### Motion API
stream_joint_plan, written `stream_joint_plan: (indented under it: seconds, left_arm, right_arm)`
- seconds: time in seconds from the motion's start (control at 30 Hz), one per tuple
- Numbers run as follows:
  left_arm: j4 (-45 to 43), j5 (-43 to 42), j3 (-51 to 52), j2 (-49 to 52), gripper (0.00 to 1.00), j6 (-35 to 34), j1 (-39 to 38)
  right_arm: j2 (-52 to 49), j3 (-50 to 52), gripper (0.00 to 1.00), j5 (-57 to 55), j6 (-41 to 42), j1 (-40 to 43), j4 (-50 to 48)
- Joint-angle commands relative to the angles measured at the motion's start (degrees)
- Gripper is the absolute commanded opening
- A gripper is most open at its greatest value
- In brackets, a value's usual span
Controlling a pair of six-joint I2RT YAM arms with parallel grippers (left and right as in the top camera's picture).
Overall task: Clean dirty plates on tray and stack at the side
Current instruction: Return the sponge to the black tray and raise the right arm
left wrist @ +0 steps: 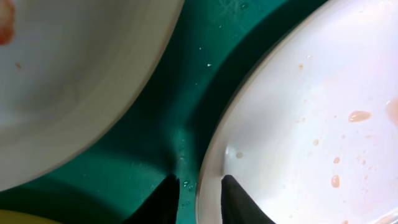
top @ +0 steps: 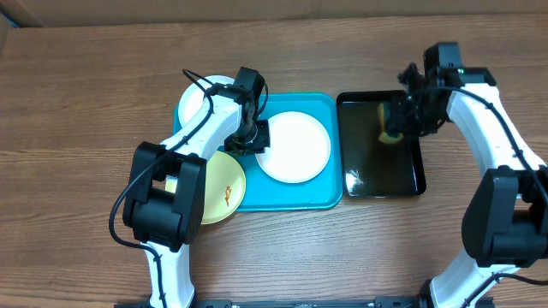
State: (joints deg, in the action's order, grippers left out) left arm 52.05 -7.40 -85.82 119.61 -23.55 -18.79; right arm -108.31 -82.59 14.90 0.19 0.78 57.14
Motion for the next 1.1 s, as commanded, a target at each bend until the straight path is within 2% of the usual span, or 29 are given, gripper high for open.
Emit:
stream_joint_plan:
  seconds: [0.0,0.17,0.2,0.23,0.27,0.37,0.4,0.5,0.63,0.73,0.8,0.87,1.07]
  left_arm:
    - [0.0,0.3,0.3,0.9,0.27,0.1,-0.4]
    - [-0.3,0.4,0.3,0.9,0.27,-1.3,-1.1]
    - [-0.4,0.4,0.3,0.9,0.25,-1.3,-1.2]
    - [-0.5,0.4,0.3,0.9,0.21,-1.3,-1.2]
    - [-0.5,0.4,0.3,0.9,0.18,-1.3,-1.2]
    - [-0.3,0.4,0.3,0.9,0.19,-1.3,-1.2]
    - [-0.2,0.5,0.3,0.9,0.23,-1.3,-1.2]
    - [0.2,0.5,0.3,0.9,0.23,-1.3,-1.2]
    - [0.1,0.5,0.3,0.9,0.05,-1.4,-1.2]
    - [0.0,0.3,0.1,0.9,0.04,-1.3,-1.1]
    - [1.0,0.3,-0.5,0.7,0.04,-1.3,-0.9]
    - [2.6,0.3,-1.6,0.5,0.04,-1.3,-0.7]
    - [8.3,0.3,-7.8,0.5,0.04,-1.1,0.2]
  right_arm:
    - [0.2,4.3,0.04,-2.9,0.0,0.0,-3.8]
    - [0.2,9.7,0.05,-1.9,0.0,-0.9,-9.2]
    - [0.2,10.7,0.1,-1.8,0.0,-1.0,-9.9]
    - [0.1,11.4,0.22,-1.8,0.0,-1.1,-10.4]
    - [0.1,11.9,0.29,-1.8,0.1,-1.1,-10.8]
    - [0.2,12.0,0.49,-1.5,0.9,-1.1,-10.5]
    - [0.3,11.5,0.5,-0.5,0.9,-1.1,-10.0]
    - [0.4,7.8,0.52,2.1,1.6,-0.2,-7.0]
    - [0.4,0.0,0.56,2.1,2.8,1.3,-1.0]
    - [0.4,-6.8,0.58,2.1,2.8,2.7,3.3]
    - [0.4,-11.6,0.64,1.7,3.1,4.3,6.5]
    - [0.4,-15.1,1.0,0.5,3.3,6.2,8.5]
    - [0.4,-16.4,1.0,-2.9,3.2,11.3,9.2]
